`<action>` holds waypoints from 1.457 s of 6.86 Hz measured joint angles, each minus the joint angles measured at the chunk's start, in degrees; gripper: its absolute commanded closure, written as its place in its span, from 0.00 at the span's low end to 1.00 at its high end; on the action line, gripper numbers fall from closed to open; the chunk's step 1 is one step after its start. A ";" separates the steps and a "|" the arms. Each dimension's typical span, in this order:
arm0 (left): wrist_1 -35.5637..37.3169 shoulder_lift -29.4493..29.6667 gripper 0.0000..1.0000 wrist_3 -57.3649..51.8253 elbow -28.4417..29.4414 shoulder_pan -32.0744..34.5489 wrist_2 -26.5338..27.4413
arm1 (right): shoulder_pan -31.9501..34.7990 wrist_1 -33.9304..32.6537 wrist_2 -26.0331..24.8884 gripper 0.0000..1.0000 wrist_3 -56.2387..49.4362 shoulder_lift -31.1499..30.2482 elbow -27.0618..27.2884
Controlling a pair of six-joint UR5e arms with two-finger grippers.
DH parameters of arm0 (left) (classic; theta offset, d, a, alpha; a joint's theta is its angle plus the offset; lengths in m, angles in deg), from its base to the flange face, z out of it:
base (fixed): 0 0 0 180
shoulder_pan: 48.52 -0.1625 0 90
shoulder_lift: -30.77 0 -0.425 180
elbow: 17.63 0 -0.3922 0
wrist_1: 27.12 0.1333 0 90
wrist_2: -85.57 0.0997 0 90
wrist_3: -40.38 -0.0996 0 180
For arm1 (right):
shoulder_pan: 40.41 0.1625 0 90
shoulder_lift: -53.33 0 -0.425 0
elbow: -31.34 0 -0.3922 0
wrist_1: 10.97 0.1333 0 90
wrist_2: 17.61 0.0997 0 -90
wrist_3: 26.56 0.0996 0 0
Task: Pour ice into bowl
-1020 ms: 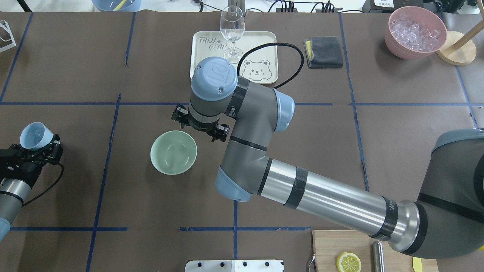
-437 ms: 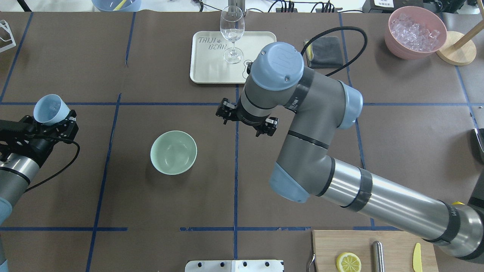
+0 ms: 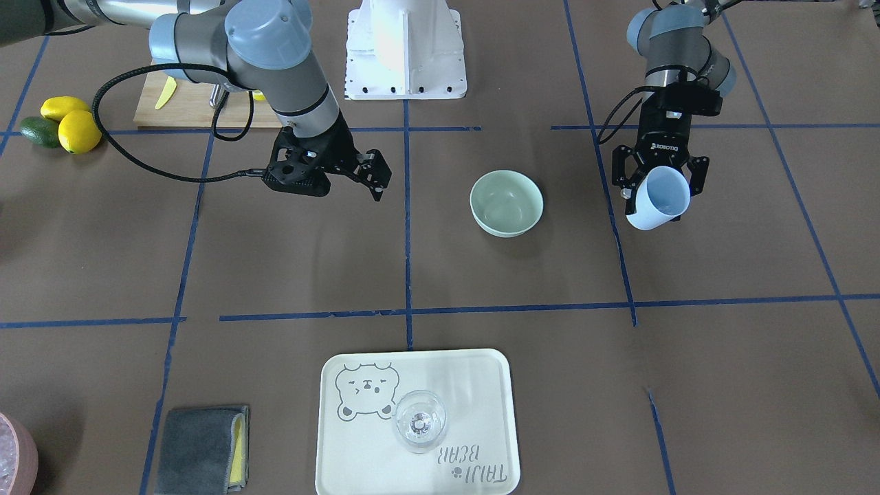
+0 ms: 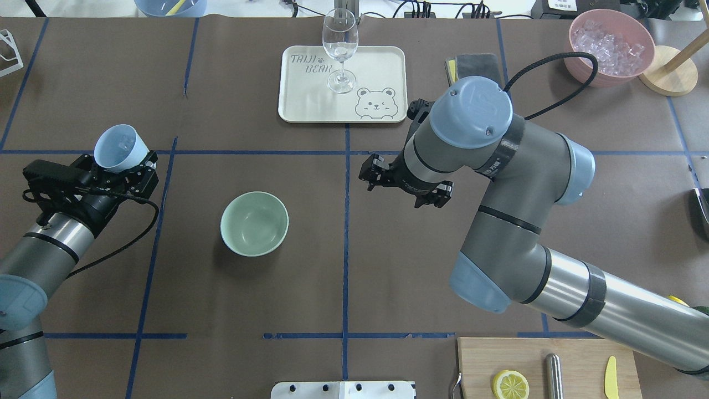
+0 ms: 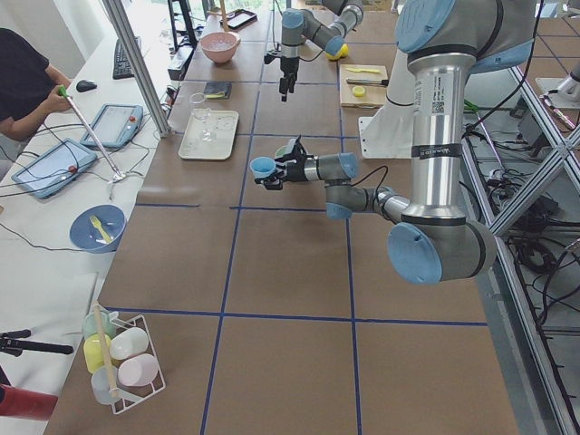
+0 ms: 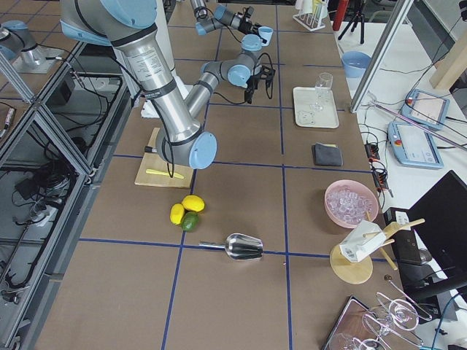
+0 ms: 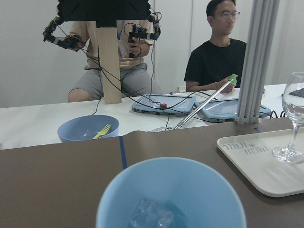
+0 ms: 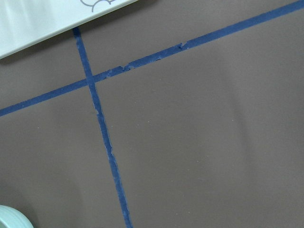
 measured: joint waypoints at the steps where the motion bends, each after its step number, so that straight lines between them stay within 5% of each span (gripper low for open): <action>1: 2.68 1.04 1.00 -1.89 -0.06 -0.87 2.64 | 0.16 0.48 -0.19 0.00 -0.30 -1.46 1.56; 7: 36.67 6.94 1.00 -5.25 -4.64 -13.43 21.25 | 0.44 5.87 0.14 0.00 -0.60 -10.28 8.62; 10: 43.36 9.99 1.00 -24.35 -4.67 -15.12 28.84 | 0.43 5.84 0.12 0.00 -0.62 -10.55 8.35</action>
